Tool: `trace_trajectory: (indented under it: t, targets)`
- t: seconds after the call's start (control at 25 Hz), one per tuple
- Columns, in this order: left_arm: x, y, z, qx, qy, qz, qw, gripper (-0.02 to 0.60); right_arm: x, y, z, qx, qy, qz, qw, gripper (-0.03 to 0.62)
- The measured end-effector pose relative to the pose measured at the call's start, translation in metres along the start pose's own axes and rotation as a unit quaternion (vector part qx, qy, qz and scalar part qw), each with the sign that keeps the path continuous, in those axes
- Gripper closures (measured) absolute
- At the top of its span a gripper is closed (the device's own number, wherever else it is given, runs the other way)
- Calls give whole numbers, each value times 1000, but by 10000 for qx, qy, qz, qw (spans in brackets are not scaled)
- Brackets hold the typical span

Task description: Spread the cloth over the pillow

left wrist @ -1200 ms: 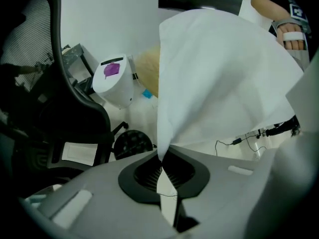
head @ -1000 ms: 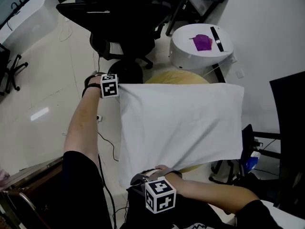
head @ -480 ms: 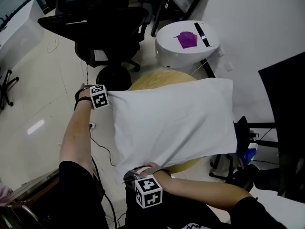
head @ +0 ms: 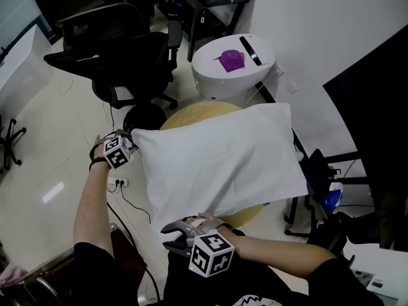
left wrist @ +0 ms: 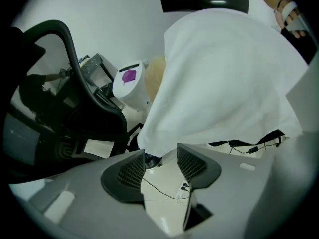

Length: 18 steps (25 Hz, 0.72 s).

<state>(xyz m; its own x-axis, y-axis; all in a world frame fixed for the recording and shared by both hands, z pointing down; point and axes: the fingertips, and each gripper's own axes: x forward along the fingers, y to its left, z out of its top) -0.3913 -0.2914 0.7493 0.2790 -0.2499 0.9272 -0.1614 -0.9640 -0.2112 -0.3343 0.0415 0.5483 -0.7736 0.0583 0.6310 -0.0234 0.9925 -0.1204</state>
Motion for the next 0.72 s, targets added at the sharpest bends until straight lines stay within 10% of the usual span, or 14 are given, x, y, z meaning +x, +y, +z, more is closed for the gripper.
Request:
trace_trajectory:
  t: [0.28, 0.72]
  targets:
    - [-94, -27, 47, -441, -266, 603, 9969, 390, -113, -36, -6, 95, -523, -1389, 9889, 574]
    - [-199, -159, 156, -824, -573, 1193, 9878, 407, -263, -33, -169, 12, 459, -3012, 9525, 561]
